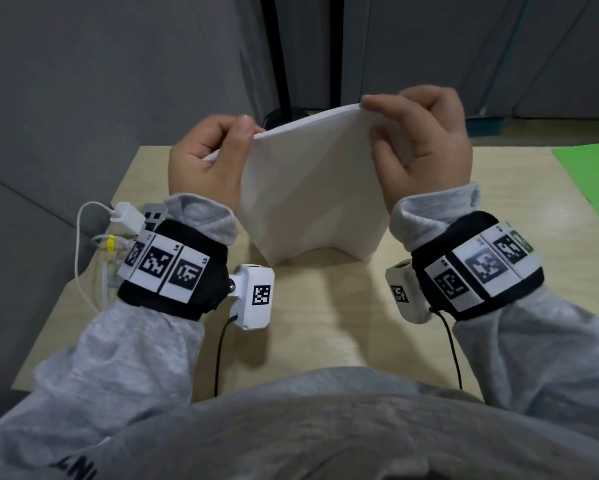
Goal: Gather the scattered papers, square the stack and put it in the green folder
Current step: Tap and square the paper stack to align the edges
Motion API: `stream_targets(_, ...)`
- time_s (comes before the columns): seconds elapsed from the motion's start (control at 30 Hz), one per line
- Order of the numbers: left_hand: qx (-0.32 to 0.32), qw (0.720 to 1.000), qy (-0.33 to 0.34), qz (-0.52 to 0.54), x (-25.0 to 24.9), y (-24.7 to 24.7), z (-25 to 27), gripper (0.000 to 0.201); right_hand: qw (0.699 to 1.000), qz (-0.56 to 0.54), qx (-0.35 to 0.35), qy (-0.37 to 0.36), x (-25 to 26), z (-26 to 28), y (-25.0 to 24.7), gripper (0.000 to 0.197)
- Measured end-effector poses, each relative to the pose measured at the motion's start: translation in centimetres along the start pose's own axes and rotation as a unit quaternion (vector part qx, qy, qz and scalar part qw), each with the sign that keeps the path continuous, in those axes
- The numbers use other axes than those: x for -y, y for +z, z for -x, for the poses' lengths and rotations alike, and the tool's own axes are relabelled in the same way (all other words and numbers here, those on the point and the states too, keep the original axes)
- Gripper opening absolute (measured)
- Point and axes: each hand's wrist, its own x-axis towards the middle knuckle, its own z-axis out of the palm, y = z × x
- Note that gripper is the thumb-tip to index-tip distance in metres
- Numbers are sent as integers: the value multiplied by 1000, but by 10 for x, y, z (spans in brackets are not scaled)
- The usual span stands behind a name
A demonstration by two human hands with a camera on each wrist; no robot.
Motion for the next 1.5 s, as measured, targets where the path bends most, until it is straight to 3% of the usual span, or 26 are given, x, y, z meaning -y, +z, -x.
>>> stream_targets(0.13,-48,999,-9,-24,1,9,-2,25,997,-51,1,58,3,-1,0,31)
stream_targets(0.23,-75,996,-12,-37,3,9,-5,25,968,-197,-2,158,2,1,-4,43)
stream_targets(0.3,-84,996,-10,-41,4,6,-8,23,956,-207,40,202,-5,5,-6,46)
stream_targets(0.4,-80,996,-11,-46,6,2,-8,23,940,-177,117,269,-16,16,-4,31)
stream_targets(0.5,-77,997,-14,-22,6,0,-9,24,921,-206,112,311,-22,22,0,21)
stream_targets(0.63,-24,998,-45,30,20,-12,-5,13,915,-230,103,315,-24,20,3,21)
stream_targets(0.8,69,977,-183,-78,43,-11,18,21,918,-215,104,316,-28,23,3,21)
stream_targets(0.9,37,976,-199,-79,49,-11,14,20,924,-161,146,315,-37,36,7,39)
stream_targets(1.0,36,977,-198,-75,54,-8,11,20,917,-119,174,340,-46,53,11,35)
stream_targets(1.17,111,977,-182,-17,66,2,3,18,930,-108,93,338,-59,50,11,25)
stream_targets(1.27,163,964,-212,10,93,0,-8,10,941,-70,59,327,-68,39,6,23)
stream_targets(1.37,169,947,-237,-133,139,-2,-20,10,942,-40,33,332,-76,30,4,21)
stream_targets(1.43,207,907,-269,-248,168,1,-29,27,941,-22,21,338,-80,24,5,24)
stream_targets(1.5,248,845,-309,-359,186,8,-38,45,939,-8,12,343,-85,17,7,24)
